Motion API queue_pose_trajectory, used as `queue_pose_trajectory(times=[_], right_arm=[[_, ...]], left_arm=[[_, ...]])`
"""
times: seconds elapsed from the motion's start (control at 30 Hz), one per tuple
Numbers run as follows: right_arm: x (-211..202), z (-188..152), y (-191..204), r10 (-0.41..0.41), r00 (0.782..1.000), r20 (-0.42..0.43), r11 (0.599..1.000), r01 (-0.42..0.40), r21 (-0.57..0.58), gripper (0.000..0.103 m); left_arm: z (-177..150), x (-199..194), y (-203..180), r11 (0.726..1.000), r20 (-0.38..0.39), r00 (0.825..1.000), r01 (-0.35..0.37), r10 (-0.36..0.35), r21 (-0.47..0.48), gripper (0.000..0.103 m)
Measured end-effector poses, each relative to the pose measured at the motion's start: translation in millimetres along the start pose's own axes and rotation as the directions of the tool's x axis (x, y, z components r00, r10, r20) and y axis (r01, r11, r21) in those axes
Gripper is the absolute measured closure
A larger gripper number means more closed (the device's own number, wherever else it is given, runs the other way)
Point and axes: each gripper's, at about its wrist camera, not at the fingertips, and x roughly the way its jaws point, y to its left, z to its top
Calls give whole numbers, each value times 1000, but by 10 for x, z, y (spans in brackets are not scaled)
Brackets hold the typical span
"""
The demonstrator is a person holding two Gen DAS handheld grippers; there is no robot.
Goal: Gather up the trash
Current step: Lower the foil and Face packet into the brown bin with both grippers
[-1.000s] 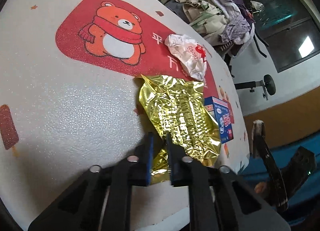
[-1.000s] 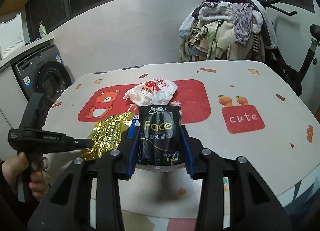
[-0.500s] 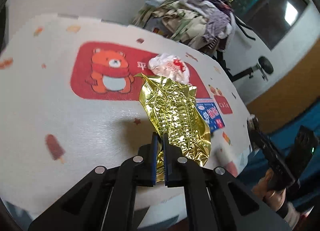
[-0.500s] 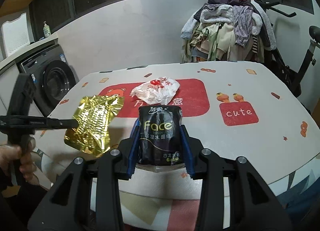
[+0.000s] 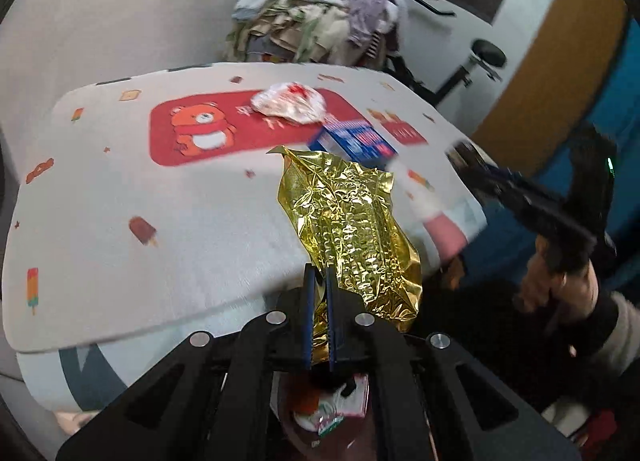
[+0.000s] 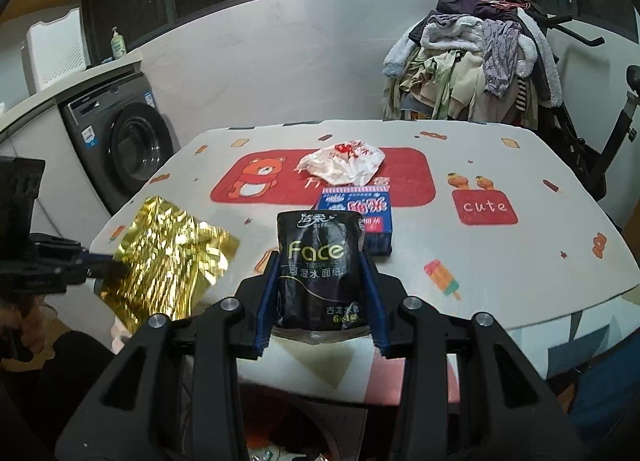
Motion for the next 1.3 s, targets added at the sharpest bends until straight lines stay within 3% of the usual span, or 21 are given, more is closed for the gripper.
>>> queue_pose_trajectory(times=[0.4,0.73,0.97,1.0,1.03,1.1,1.3], right_arm=[[-147,-331,12,-1,999,-46,1000,1,-1,62],[-136,-515,-28,-10,996,-85,1000,10,4,62],[-83,-569,-8,1,994,-107,1000,0,2,62],[-74,-578,0,2,994,-111,1000,-2,0,62],[-67,-584,7,2,993,-114,1000,-3,-2,62],[-43,-605,29,2,992,-126,1000,-2,-6,62],[22,-689,96,11,987,-159,1000,-15,-24,62]], left_arm=[[-709,390,-462,990,-179,984,44,-19,137,97],[-952,681,-606,978,-279,960,38,21,203,97],[-1019,761,-565,980,-291,957,44,14,193,95],[-1017,751,-564,980,-288,958,54,3,190,84],[-1006,725,-559,980,-277,961,64,-10,188,58],[-975,639,-558,981,-226,974,67,-25,181,38],[-905,357,-420,996,-80,997,14,-7,85,17]])
